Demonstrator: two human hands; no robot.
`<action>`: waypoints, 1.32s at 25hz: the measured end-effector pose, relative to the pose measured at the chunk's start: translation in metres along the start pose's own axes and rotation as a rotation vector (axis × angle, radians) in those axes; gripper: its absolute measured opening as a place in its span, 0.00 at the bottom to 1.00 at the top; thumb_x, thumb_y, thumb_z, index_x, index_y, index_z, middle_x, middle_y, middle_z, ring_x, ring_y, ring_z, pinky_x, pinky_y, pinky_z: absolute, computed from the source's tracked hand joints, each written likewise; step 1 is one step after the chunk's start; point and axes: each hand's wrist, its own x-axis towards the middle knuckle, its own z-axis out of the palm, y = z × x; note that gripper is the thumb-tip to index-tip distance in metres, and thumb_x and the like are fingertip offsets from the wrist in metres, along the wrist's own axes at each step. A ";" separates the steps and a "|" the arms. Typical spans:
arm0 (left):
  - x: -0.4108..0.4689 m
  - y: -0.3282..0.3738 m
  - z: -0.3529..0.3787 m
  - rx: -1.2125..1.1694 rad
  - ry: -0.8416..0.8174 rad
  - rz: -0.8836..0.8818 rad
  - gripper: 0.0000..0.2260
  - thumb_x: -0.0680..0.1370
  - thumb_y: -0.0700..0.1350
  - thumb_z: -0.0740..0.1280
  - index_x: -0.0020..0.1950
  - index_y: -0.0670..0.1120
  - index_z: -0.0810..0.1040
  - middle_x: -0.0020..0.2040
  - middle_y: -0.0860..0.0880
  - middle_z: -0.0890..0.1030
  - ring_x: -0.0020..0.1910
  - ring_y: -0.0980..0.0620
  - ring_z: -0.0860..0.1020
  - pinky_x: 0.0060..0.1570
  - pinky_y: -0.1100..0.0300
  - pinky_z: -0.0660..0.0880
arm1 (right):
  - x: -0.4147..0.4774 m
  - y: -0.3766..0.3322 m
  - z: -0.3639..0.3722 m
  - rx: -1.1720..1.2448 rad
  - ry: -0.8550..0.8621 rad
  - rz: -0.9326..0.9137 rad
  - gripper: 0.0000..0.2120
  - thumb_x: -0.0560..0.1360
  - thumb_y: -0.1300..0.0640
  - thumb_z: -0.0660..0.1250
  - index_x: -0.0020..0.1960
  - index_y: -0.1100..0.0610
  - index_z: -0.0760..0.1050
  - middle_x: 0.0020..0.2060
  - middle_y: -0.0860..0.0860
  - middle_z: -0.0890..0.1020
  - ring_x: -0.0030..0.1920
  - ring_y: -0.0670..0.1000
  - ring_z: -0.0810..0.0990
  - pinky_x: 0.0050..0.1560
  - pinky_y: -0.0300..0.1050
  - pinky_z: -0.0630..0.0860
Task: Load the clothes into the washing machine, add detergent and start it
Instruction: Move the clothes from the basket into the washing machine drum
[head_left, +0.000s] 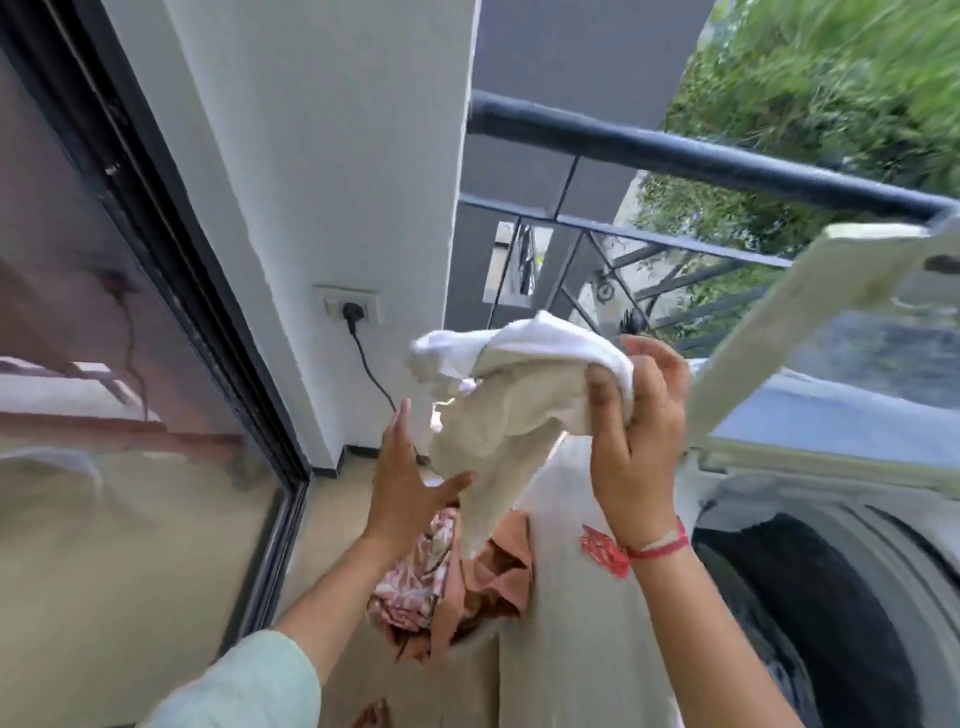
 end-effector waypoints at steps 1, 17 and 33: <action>0.000 0.020 0.004 0.038 0.002 0.052 0.47 0.64 0.68 0.69 0.76 0.50 0.55 0.74 0.53 0.57 0.72 0.56 0.57 0.66 0.60 0.57 | 0.008 -0.011 -0.024 0.078 0.079 0.005 0.10 0.78 0.55 0.57 0.44 0.59 0.73 0.49 0.50 0.75 0.52 0.45 0.72 0.55 0.33 0.67; -0.128 0.206 0.221 0.366 -0.411 0.498 0.19 0.70 0.68 0.47 0.37 0.54 0.64 0.36 0.49 0.75 0.43 0.41 0.78 0.38 0.54 0.66 | -0.020 0.119 -0.436 0.235 0.190 0.584 0.09 0.75 0.42 0.63 0.49 0.45 0.72 0.51 0.55 0.78 0.47 0.51 0.77 0.46 0.45 0.75; -0.131 0.332 0.172 0.508 -0.187 1.160 0.15 0.77 0.56 0.59 0.39 0.46 0.70 0.32 0.54 0.71 0.29 0.57 0.65 0.28 0.62 0.61 | -0.085 0.208 -0.359 -0.186 -0.947 0.424 0.44 0.61 0.41 0.75 0.72 0.41 0.58 0.72 0.44 0.57 0.73 0.45 0.53 0.72 0.48 0.58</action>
